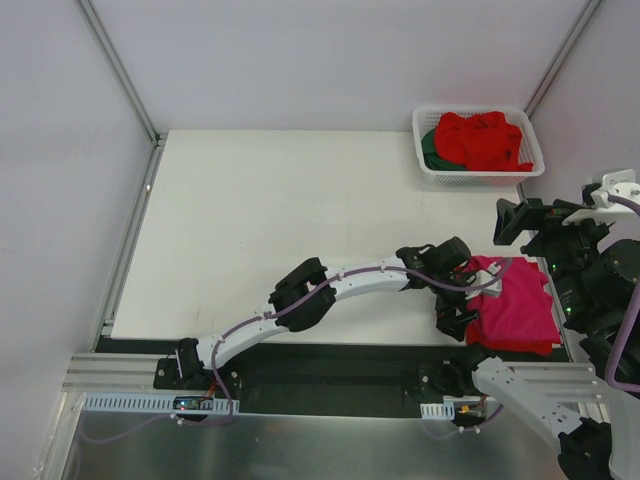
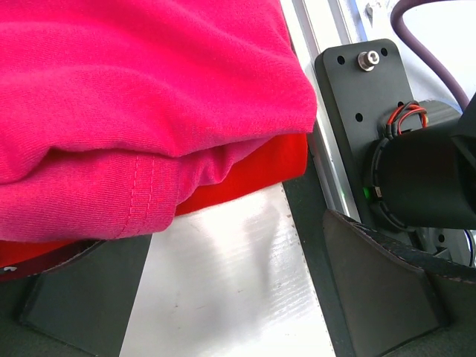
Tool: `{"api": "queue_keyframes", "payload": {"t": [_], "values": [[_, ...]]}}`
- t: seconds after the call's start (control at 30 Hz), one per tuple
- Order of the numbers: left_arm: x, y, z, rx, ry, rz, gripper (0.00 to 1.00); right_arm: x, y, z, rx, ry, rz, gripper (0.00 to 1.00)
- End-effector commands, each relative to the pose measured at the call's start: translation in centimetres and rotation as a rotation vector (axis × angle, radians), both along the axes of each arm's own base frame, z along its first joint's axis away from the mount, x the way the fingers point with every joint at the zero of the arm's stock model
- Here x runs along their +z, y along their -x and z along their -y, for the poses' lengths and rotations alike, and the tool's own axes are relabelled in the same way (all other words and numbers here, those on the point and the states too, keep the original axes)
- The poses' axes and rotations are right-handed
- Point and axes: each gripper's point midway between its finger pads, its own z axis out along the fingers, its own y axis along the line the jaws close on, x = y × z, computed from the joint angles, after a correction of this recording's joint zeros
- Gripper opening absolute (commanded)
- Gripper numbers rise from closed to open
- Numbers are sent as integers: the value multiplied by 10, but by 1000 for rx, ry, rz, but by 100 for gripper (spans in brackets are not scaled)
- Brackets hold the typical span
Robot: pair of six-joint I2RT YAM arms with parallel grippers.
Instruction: Fold and stack the t-shirts
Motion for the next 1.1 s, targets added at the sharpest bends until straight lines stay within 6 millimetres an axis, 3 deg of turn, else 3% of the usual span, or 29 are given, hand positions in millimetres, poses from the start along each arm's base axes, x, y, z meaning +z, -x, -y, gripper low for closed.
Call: {"api": "queue_keyframes", "payload": {"t": [0.0,0.2,0.3,0.33,0.37,0.57,0.6,0.63,0.7,0.77,0.87,0.9,0.97,1.07], "values": [[25,-6,14,-10,96,42,99,3,-7,-6,8,-12,4,96],[29,-6,10,-9,93,45,99,2,-7,-6,8,-5,1,96],[34,-1,-5,-12,69,44,99,0,-8,-5,0,-3,-2,96],[17,4,-21,-16,13,25,99,-1,-8,-5,-3,-3,-3,96],[37,4,-28,-20,36,48,99,-2,-9,-5,-6,0,-4,96],[44,-4,-92,59,-57,96,99,-5,-14,-12,13,-7,-22,96],[35,-9,-108,89,-97,89,99,-6,-15,-13,16,-6,-28,96],[52,-13,-116,126,-91,97,99,-6,-15,-14,19,-4,-30,96],[50,-28,-137,216,-147,138,99,-6,-17,-16,24,-3,-35,96],[76,-45,-159,312,-181,194,99,-5,-18,-17,24,-4,-35,96],[99,-97,-214,564,-334,347,99,-8,-22,-20,28,6,-48,96],[112,-126,-236,700,-384,441,100,-9,-23,-21,31,4,-51,96],[136,-155,-289,873,-496,508,99,-11,-24,-23,33,-1,-61,96],[201,-193,-348,1184,-506,704,99,-26,-34,-30,26,-6,-100,96]]}}
